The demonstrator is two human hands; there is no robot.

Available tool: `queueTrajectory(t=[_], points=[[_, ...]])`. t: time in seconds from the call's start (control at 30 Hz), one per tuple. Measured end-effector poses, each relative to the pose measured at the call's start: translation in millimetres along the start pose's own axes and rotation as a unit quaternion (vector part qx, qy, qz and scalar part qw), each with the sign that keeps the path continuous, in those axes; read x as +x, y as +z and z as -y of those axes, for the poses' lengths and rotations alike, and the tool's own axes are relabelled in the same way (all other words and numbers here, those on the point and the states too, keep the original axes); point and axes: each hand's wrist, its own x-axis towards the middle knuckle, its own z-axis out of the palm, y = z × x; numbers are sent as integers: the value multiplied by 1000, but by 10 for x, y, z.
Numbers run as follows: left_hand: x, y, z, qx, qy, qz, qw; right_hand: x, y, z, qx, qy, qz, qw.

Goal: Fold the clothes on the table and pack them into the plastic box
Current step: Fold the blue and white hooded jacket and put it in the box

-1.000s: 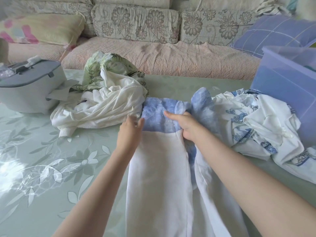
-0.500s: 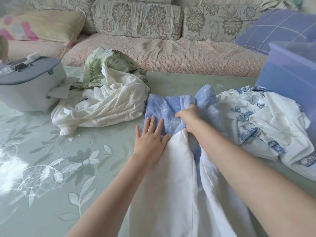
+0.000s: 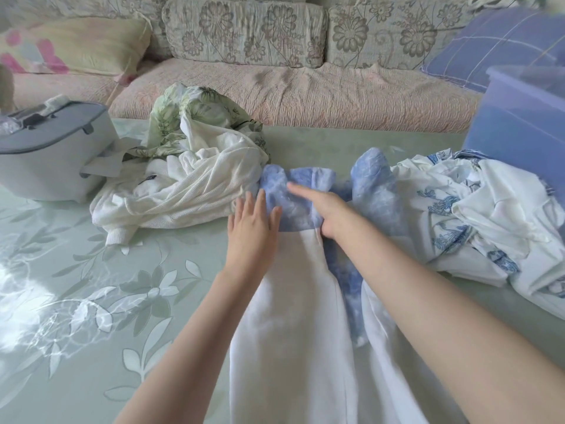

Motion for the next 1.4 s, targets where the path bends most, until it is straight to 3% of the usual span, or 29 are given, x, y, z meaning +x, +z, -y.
queueTrajectory(t=[0.13,0.27,0.3,0.37,0.47,0.57,0.63,0.67,0.73,0.83,0.93,1.03,1.1,1.17,1.27,1.3,1.4], points=[[-53,140,-49,-67,18,51,996,-133,91,76,-35,48,118,991],[-29,78,-40,26,77,-33,996,-144,90,122,46,12,122,991],[-27,88,-14,69,102,-43,991,-136,92,112,6,-8,104,994],[-50,160,25,137,131,3,982,-109,67,90,-148,-68,-17,987],[-117,331,68,186,108,95,972,-59,-32,107,-348,-185,-199,897],[-80,317,51,202,120,86,968,-39,-114,92,-399,-257,-219,852],[-74,308,11,206,148,49,966,-61,-141,49,-481,-292,-230,794],[-81,305,-22,199,157,39,967,-84,-157,28,-521,-318,-226,759],[-96,326,-78,194,145,75,967,-114,-191,-15,-561,-330,-163,741],[-117,374,-85,197,98,114,969,-41,-194,-143,-683,-226,-39,693],[-120,441,-60,197,82,89,973,122,-214,-161,-692,-164,-9,703],[-114,418,-90,176,76,63,979,153,-212,-123,-708,-166,-1,686],[-157,393,-115,169,86,74,979,141,-219,-140,-717,-173,-1,675],[-234,398,-131,188,92,115,971,99,-210,-141,-693,-202,-1,692],[-236,392,-113,186,81,158,966,-129,-239,-1,-488,-272,-58,827],[-211,342,-123,178,86,152,968,-245,-302,61,-447,-297,-104,837],[-121,169,-205,46,94,45,993,-810,-580,134,-518,-271,-192,788]])
